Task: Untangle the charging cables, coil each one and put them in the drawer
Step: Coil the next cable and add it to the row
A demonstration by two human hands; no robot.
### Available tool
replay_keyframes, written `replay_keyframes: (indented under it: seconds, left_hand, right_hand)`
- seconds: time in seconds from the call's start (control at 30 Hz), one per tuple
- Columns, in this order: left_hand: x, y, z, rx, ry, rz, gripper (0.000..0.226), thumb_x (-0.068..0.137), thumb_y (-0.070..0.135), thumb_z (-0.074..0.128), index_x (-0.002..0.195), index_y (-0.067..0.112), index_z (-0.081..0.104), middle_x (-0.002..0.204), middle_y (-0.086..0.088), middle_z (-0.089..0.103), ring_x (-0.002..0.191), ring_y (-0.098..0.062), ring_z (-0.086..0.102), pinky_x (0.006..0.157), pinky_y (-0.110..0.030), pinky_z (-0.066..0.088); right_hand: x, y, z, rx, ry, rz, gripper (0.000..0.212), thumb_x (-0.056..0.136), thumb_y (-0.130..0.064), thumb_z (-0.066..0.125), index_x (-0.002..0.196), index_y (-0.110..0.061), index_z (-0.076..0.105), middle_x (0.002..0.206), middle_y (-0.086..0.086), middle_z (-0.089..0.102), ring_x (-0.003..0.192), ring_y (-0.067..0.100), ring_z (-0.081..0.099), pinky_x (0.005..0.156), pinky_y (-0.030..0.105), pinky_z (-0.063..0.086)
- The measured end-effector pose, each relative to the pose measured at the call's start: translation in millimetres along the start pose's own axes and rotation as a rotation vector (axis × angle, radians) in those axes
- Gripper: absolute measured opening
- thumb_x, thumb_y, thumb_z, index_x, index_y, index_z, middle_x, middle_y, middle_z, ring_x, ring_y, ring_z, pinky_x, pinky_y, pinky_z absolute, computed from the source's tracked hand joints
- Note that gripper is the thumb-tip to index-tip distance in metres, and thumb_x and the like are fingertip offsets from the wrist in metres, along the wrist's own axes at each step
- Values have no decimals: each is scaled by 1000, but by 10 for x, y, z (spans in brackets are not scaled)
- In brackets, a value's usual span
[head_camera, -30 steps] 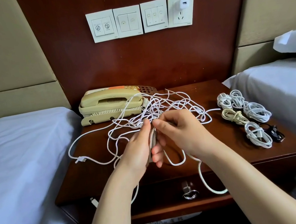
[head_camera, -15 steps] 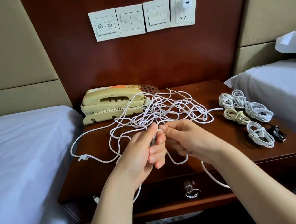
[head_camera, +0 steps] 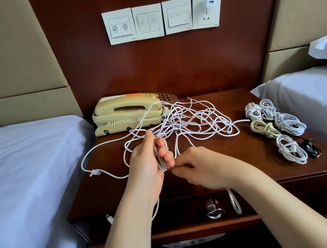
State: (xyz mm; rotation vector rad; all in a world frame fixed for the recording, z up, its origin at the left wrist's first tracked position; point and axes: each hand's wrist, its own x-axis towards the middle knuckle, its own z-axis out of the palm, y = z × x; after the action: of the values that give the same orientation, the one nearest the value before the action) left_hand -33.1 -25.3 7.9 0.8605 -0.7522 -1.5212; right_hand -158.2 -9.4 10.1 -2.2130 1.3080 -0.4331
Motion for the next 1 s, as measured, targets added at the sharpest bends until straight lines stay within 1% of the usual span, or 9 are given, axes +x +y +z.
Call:
replay_keyframes:
  seconds: [0.1, 0.2, 0.3, 0.4, 0.5, 0.67, 0.77, 0.9, 1.0]
  left_hand:
    - [47, -4, -10, 0, 106, 58, 48, 102, 33, 31, 63, 9, 42, 36, 5, 37, 29, -8, 37, 34, -12, 33]
    - [100, 39, -60, -24, 150, 49, 48, 102, 30, 25, 63, 10, 43, 36, 4, 40, 30, -9, 42, 35, -12, 35]
    - [109, 40, -52, 34, 152, 29, 46, 100, 26, 25, 63, 9, 46, 38, 2, 43, 32, -10, 46, 36, -13, 37]
    - [98, -23, -29, 207, 137, 63, 46, 99, 21, 26, 63, 7, 50, 40, 1, 50, 35, -11, 51, 41, -16, 41]
    - [108, -68, -29, 456, 137, 133, 45, 98, 21, 29, 63, 9, 54, 44, 3, 56, 37, -10, 50, 50, -25, 38]
    - [45, -108, 25, 594, 150, 160, 50, 99, 21, 33, 56, 15, 57, 41, 4, 51, 42, -10, 48, 46, -19, 39]
    - [31, -153, 42, 615, 112, 134, 51, 97, 22, 37, 53, 18, 62, 48, 0, 55, 55, -23, 54, 61, -36, 52]
    - [-13, -156, 72, 665, -36, 123, 47, 97, 13, 27, 64, 8, 59, 44, -8, 56, 42, -22, 53, 41, -23, 40]
    - [-66, -154, 87, 607, -158, 48, 50, 100, 15, 25, 62, 6, 56, 42, -7, 51, 34, -15, 44, 35, -19, 32]
  right_hand:
    - [-23, -31, 19, -41, -79, 6, 27, 97, -25, 50, 75, -19, 64, 65, 7, 55, 56, 13, 45, 63, 29, 44]
    - [-43, -79, 93, -25, -87, -50, 37, 96, -25, 52, 72, 3, 56, 62, 12, 45, 52, 16, 36, 55, 29, 36]
    - [-48, -94, 43, -65, 28, -121, 33, 93, -24, 56, 67, -3, 59, 60, 8, 53, 55, 20, 45, 60, 39, 43]
    - [-65, -113, -44, -63, 99, -130, 23, 91, -25, 58, 75, -15, 71, 70, 4, 64, 64, 17, 54, 62, 32, 43]
    - [-70, -117, -67, -55, 134, -128, 21, 90, -25, 59, 74, -15, 69, 66, 0, 59, 62, 14, 49, 59, 28, 36]
    - [-63, -79, -121, -7, 225, -94, 19, 88, -23, 63, 70, -17, 62, 55, -7, 46, 53, 9, 41, 53, 23, 29]
    - [-43, -57, -136, -43, 287, -57, 26, 86, -24, 64, 63, -27, 53, 54, -9, 47, 54, 7, 42, 55, 23, 31]
    - [-37, -13, -164, -125, 336, -40, 25, 82, -31, 66, 64, -30, 50, 60, -9, 60, 62, 6, 52, 66, 28, 43]
    - [-56, 35, -227, -112, 413, -39, 28, 81, -34, 69, 65, -29, 47, 62, -10, 56, 63, 6, 50, 63, 27, 40]
